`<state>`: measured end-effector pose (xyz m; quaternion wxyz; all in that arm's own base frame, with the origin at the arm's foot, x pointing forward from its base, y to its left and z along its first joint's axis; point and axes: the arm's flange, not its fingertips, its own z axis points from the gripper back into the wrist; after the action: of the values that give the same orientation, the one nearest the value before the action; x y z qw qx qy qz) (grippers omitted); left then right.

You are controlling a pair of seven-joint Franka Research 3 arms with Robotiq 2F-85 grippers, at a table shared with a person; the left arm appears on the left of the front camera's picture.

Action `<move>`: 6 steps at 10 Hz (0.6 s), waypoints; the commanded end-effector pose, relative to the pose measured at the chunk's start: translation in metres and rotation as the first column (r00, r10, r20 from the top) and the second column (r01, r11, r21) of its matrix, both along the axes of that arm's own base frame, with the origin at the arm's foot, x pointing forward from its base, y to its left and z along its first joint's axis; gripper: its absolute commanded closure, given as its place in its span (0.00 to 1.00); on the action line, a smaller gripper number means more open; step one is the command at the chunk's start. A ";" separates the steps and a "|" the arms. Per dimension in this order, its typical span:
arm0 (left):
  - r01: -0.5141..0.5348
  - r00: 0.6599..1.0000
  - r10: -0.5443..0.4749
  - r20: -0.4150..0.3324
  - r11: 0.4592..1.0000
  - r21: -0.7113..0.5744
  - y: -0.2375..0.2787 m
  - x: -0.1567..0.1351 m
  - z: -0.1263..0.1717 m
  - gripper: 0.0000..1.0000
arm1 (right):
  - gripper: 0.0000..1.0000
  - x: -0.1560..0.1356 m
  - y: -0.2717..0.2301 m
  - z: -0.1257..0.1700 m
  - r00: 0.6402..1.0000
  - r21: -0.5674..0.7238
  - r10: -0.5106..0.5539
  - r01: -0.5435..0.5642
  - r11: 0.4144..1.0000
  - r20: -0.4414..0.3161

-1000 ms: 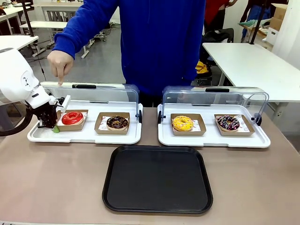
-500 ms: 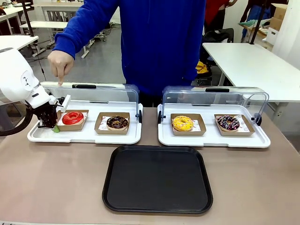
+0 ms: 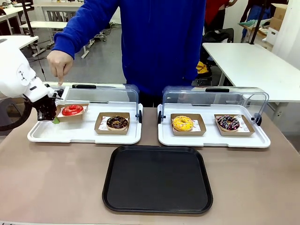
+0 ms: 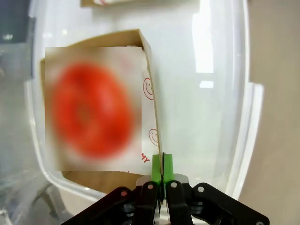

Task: Move the first donut from the left to the tray.
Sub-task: Pick up the Paper togo box containing the Donut indicated by the person and place it on the Handle tray.

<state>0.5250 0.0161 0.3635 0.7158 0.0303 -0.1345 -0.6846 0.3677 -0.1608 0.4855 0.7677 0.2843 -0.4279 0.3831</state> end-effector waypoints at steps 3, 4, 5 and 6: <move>0.021 0.997 -0.019 0.077 1.000 -0.019 -0.050 -0.043 0.046 0.98 | 0.00 0.003 0.000 0.001 0.999 0.013 0.006 -0.007 1.000 0.036; 0.035 0.997 -0.034 0.073 0.999 -0.010 -0.077 -0.056 0.053 0.98 | 0.00 0.003 0.000 0.001 0.999 0.013 0.006 -0.007 1.000 0.036; 0.058 0.996 -0.057 0.073 0.998 -0.008 -0.099 -0.069 0.058 0.98 | 0.00 0.003 0.000 0.001 0.999 0.013 0.006 -0.007 1.000 0.036; 0.070 0.995 -0.069 0.071 0.998 -0.002 -0.120 -0.083 0.062 0.98 | 0.00 0.003 0.000 0.001 0.999 0.013 0.006 -0.007 1.000 0.036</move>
<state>0.4563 -0.0927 0.4230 0.6843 0.0421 -0.1713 -0.7075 0.3682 -0.1608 0.4852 0.7682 0.2841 -0.4271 0.3832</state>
